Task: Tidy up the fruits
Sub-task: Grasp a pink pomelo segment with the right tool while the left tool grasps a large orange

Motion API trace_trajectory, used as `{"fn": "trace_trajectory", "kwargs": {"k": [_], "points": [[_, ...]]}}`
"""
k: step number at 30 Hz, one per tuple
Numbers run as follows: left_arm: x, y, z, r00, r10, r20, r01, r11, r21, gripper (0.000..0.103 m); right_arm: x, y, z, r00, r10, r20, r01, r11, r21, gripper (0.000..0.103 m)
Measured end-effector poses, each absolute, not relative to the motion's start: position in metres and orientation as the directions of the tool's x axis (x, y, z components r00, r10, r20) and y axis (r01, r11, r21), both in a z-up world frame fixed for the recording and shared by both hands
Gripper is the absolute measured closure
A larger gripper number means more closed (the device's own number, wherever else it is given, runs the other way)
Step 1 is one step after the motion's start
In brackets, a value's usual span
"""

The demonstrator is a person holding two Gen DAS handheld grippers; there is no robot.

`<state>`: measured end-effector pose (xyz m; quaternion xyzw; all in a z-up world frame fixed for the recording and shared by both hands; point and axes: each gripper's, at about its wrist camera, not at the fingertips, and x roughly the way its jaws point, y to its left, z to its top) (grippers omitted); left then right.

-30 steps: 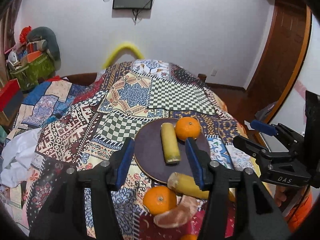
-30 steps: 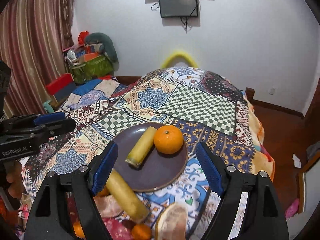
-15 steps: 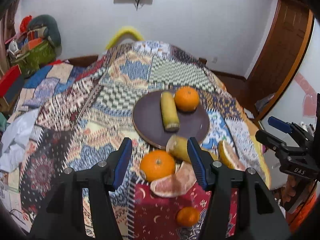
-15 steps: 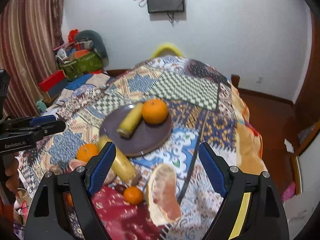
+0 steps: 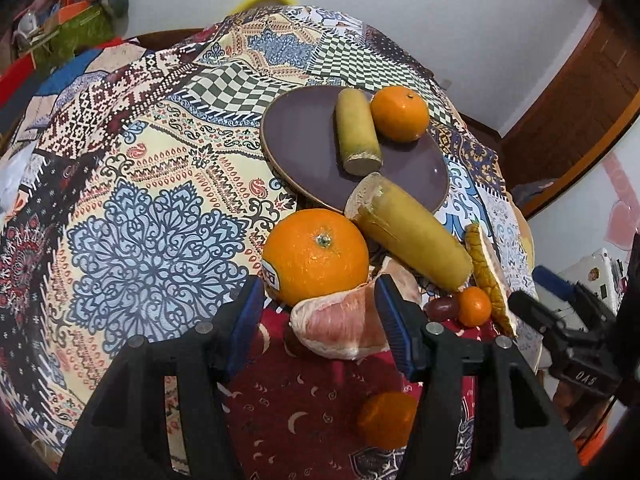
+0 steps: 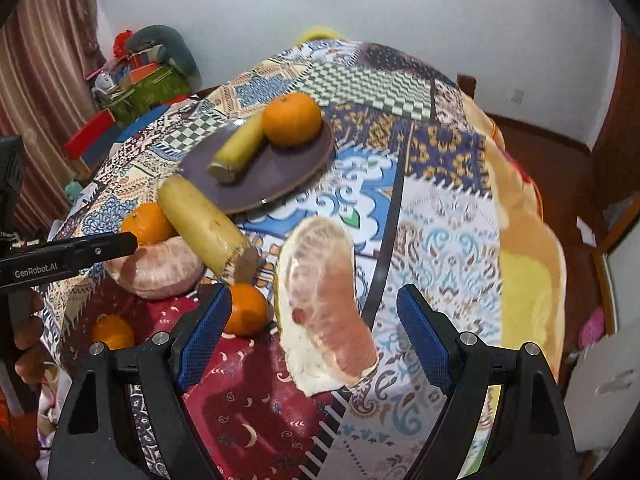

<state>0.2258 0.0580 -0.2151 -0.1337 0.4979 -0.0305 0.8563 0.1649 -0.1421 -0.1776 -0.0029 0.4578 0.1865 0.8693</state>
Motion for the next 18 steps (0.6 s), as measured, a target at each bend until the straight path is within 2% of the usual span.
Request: {"fn": "trace_trajectory", "kwargs": {"k": [4,8,12,18], "points": [[0.234,0.057,-0.219,0.497,-0.183,-0.848,-0.089,0.962,-0.259,0.041,0.169,-0.144,-0.187,0.499,0.320,-0.805,-0.309,0.934,0.180,0.021],[0.244,0.056,-0.224,0.486,-0.164,-0.859,-0.094,0.967,-0.238,0.041,0.173,-0.141,-0.190,0.500,0.319,-0.805,-0.317,0.933,0.172,0.021],[0.250,0.055,-0.229,0.486,-0.166,-0.858,-0.099,0.965,-0.242,0.037,0.182,-0.143,-0.194,0.491,0.336,-0.804,-0.310,0.930,0.200,0.033],[0.262,0.058,-0.239,0.473,-0.178,-0.863,-0.126,0.955,-0.267,0.037,0.190,-0.145,-0.199,0.461,0.370,-0.806,-0.318,0.917,0.239,0.034]]}}
